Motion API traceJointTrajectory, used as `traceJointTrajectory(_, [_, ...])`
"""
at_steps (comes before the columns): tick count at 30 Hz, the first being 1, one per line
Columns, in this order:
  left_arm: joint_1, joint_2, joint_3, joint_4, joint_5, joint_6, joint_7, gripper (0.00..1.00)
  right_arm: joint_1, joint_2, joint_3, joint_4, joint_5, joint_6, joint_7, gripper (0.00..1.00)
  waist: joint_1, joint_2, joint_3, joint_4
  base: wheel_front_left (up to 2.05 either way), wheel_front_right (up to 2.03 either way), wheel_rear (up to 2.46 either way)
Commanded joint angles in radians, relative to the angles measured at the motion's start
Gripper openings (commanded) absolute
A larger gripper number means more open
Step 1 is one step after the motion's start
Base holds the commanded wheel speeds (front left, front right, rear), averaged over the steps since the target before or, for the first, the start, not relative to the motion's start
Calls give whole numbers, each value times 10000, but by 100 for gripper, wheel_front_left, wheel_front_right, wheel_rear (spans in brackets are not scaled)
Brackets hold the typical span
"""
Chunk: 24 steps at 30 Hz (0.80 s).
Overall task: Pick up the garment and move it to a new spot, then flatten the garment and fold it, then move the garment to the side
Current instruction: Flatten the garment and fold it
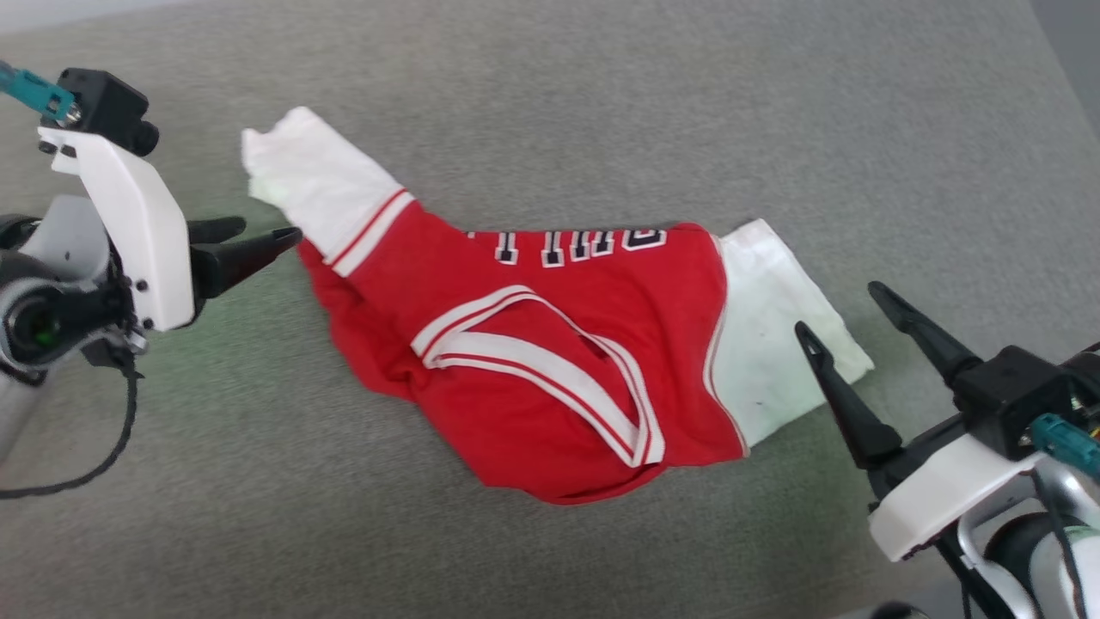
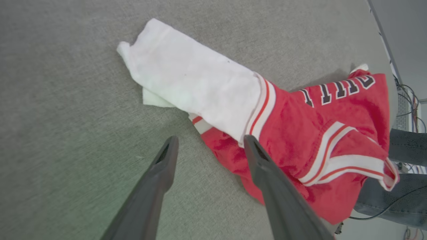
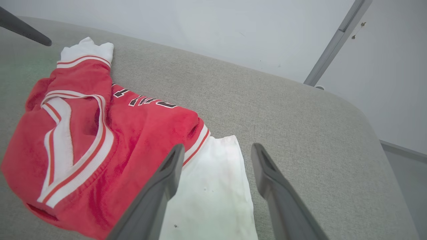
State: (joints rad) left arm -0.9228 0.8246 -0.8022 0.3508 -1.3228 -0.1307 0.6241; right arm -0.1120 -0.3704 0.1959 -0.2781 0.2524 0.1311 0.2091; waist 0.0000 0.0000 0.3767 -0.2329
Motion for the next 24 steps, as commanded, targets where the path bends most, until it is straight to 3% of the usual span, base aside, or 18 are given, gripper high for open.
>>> traceJointTrajectory(1, [-181, -26, 9, 144, -238, 6, 220, 100, 41, 87, 47, 44, -129, -7, -105, 100, 0, 0, 182, -224, 0, 0, 0])
traceJointTrajectory(5, [-547, -150, 115, 692, -745, 6, 804, 100, 19, 302, 173, 174, -208, -9, -310, 100, 0, 0, 360, -453, 0, 0, 0])
traceJointTrajectory(10, [-786, -283, 119, 956, -767, 5, 769, 100, -54, 503, 216, 385, -309, -7, -528, 100, 0, 0, 483, -577, 0, 0, 0])
traceJointTrajectory(11, [-802, -275, 89, 940, -776, 5, 805, 95, -57, 528, 213, 420, -326, -9, -547, 100, 0, 0, 499, -583, 0, 0, 0])
traceJointTrajectory(14, [-800, -276, 30, 876, -845, 5, 803, 16, -112, 597, 189, 495, -361, -7, -626, 100, 0, 0, 522, -576, 0, 0, 0])
traceJointTrajectory(15, [-790, -282, 28, 878, -884, 5, 774, 0, -137, 620, 191, 523, -372, -9, -643, 100, 0, 0, 524, -565, 0, 0, 0])
traceJointTrajectory(24, [-828, -198, 134, 714, -1003, 5, 246, 0, -119, 684, 89, 594, -462, -9, -542, 100, 0, 0, 397, -133, 0, 0, 0])
